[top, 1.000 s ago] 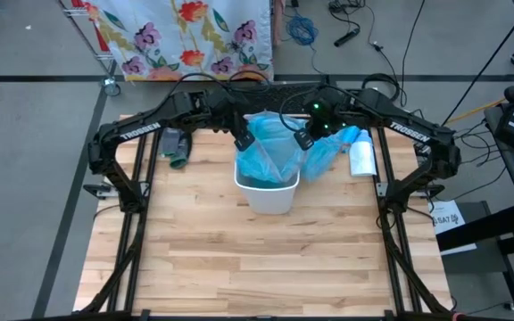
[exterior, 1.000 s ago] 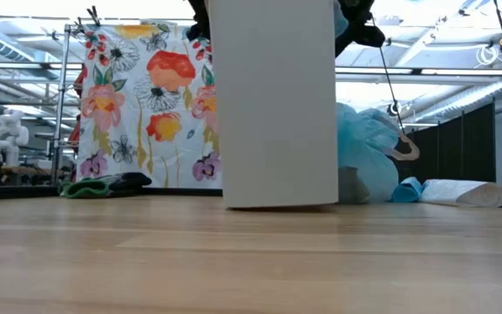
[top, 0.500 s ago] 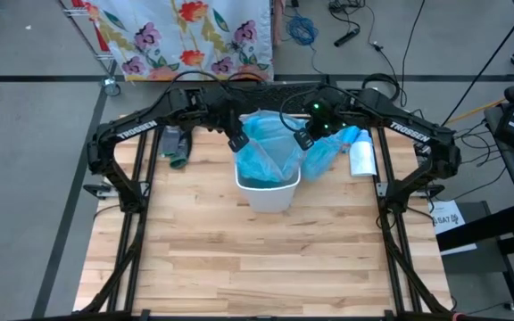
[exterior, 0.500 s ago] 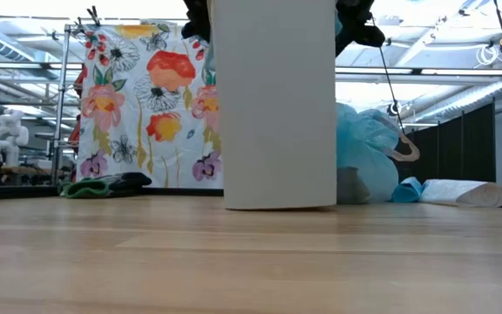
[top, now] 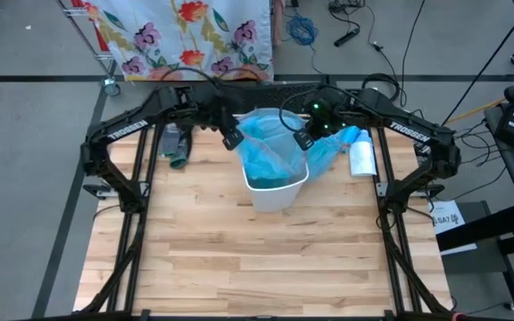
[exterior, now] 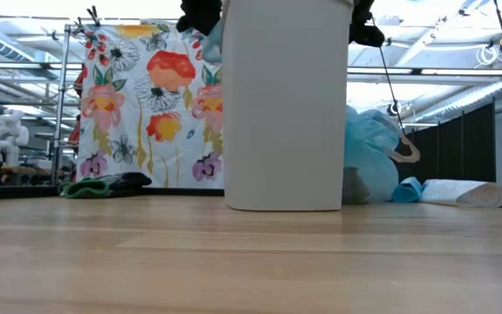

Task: Place trash/remove bag and relplace
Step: Insert the new blue trash bag into the trash bin

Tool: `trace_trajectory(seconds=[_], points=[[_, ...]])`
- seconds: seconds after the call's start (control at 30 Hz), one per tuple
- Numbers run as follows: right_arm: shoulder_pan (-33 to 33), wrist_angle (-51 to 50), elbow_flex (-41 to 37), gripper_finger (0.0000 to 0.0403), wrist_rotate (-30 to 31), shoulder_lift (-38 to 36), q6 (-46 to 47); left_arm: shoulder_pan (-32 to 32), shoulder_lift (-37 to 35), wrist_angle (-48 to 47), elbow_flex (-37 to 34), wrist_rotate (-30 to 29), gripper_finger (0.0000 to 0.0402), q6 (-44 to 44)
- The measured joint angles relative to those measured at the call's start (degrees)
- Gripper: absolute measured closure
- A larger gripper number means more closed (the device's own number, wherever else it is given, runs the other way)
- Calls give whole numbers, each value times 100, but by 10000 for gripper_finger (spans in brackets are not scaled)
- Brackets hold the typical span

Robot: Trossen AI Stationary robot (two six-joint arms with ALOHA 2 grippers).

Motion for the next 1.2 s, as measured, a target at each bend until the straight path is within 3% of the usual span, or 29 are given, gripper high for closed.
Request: trace_trajectory(seconds=[0.2,0.43,0.73,1.2], points=[[1,52,0,403,5,0,-10,35,-92,30,0,-42,401,-4],[1,83,0,403,-9,0,8,34,-96,-324,0,348,401,-239],[1,-88,0,403,-421,0,94,25,-97,-809,-27,282,401,-599],[132,-789,0,403,-698,0,519,-478,-96,-15,-1302,726,401,-1067]])
